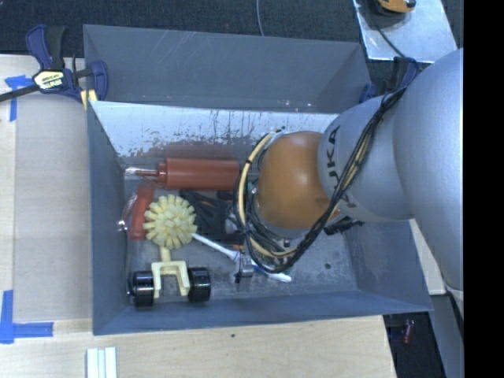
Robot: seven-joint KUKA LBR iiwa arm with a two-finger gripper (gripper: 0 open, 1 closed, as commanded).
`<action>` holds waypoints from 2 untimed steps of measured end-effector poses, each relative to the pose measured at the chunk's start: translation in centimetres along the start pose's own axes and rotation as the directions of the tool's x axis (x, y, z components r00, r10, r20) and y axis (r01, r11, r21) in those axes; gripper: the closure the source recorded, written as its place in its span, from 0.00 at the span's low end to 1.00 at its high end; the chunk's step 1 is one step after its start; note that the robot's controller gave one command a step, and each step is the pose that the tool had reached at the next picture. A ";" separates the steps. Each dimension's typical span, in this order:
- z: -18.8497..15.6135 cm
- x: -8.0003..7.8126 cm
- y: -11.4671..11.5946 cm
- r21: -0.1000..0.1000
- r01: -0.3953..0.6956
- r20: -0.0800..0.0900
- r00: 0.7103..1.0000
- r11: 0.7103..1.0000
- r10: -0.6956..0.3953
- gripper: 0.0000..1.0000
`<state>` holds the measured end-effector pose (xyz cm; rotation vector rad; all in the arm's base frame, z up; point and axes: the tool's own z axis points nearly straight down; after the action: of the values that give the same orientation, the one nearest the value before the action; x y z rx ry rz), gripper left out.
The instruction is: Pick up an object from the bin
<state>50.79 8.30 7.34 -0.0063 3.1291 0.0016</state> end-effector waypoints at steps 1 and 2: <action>-0.1 -0.1 0.0 0.000 -0.001 0.003 1.000 1.000 0.001 1.00; -0.1 -0.1 0.0 0.000 -0.001 0.003 1.000 1.000 0.001 1.00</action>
Offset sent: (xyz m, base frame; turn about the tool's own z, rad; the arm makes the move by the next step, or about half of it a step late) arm 0.0000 0.0000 0.0000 0.0000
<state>50.89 8.30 7.42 -0.0044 3.1264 0.0024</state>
